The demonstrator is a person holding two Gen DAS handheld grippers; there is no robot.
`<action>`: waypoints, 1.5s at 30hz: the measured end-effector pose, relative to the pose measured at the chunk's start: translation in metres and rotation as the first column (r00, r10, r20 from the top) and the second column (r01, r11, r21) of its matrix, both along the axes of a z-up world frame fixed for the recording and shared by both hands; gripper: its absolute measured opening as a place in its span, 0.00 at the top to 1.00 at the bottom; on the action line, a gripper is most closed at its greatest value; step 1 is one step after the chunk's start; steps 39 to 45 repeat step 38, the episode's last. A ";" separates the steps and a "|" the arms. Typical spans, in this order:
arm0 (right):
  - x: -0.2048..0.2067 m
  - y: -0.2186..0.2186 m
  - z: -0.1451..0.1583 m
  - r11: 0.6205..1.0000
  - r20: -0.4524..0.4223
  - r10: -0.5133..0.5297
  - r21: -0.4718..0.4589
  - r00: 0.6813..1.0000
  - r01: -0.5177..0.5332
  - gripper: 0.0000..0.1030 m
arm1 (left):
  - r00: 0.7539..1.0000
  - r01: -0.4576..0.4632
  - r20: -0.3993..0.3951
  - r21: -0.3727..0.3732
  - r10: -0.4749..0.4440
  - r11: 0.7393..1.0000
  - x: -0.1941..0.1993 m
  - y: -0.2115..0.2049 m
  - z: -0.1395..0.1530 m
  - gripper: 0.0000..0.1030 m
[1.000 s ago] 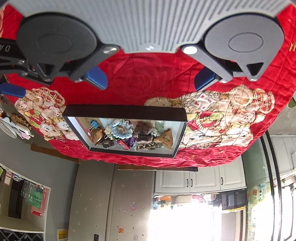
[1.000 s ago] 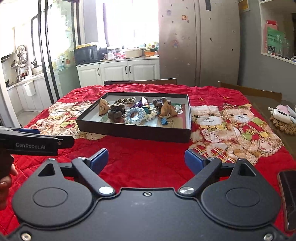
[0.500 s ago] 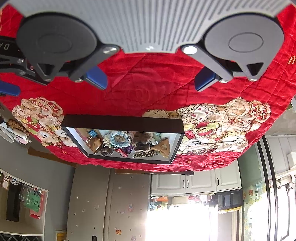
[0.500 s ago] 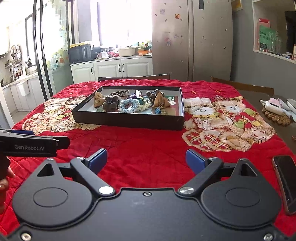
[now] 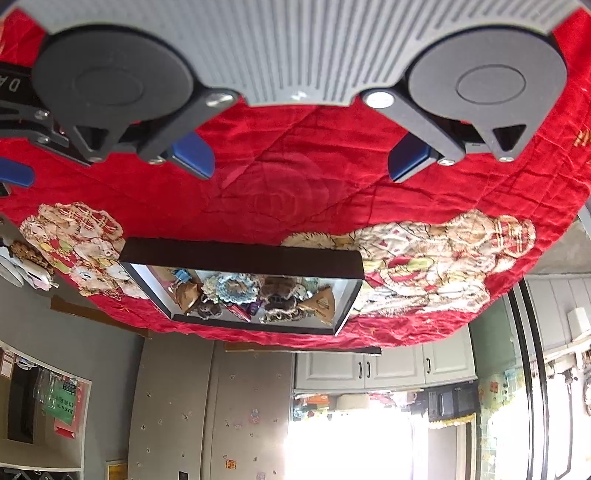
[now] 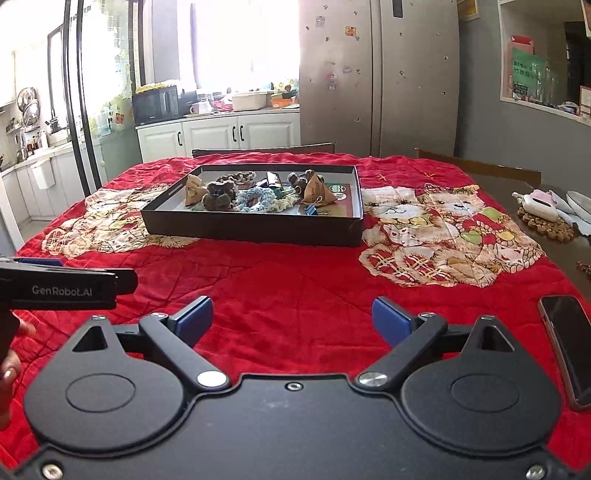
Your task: Organize objects
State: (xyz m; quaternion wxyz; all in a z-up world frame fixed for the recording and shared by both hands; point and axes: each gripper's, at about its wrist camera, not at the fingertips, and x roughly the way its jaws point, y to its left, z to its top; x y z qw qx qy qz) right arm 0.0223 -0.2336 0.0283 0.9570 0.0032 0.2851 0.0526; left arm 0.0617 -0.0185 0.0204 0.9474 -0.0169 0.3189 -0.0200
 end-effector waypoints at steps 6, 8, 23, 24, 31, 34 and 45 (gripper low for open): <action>-0.002 -0.001 -0.006 1.000 -0.013 -0.001 -0.003 1.000 0.001 0.10 | 1.000 -0.015 0.001 0.013 0.015 1.000 -0.002 -0.002 -0.005 0.00; -0.003 -0.001 -0.006 1.000 -0.014 -0.004 -0.003 1.000 0.004 0.10 | 1.000 -0.020 0.004 0.021 0.020 1.000 -0.003 -0.003 -0.005 0.00; -0.005 0.002 -0.010 1.000 -0.025 0.004 -0.009 1.000 -0.005 0.09 | 1.000 -0.030 -0.003 0.055 0.030 0.998 -0.004 -0.007 -0.008 0.00; -0.005 0.002 -0.010 1.000 -0.025 0.004 -0.010 1.000 -0.004 0.09 | 1.000 -0.030 -0.003 0.055 0.030 0.998 -0.004 -0.007 -0.008 0.00; -0.005 0.003 -0.013 1.000 -0.030 0.007 -0.009 1.000 -0.008 0.08 | 1.000 -0.024 -0.012 0.025 0.025 0.999 -0.003 -0.005 -0.010 0.00; -0.005 0.003 -0.014 1.000 -0.032 0.007 -0.006 0.999 -0.007 0.08 | 1.000 -0.029 -0.011 0.026 0.029 0.999 -0.003 -0.005 -0.012 0.00; -0.002 0.002 -0.017 1.000 -0.040 0.009 -0.002 0.999 -0.009 0.08 | 0.999 -0.027 -0.031 0.021 0.028 0.999 0.001 -0.005 -0.015 0.00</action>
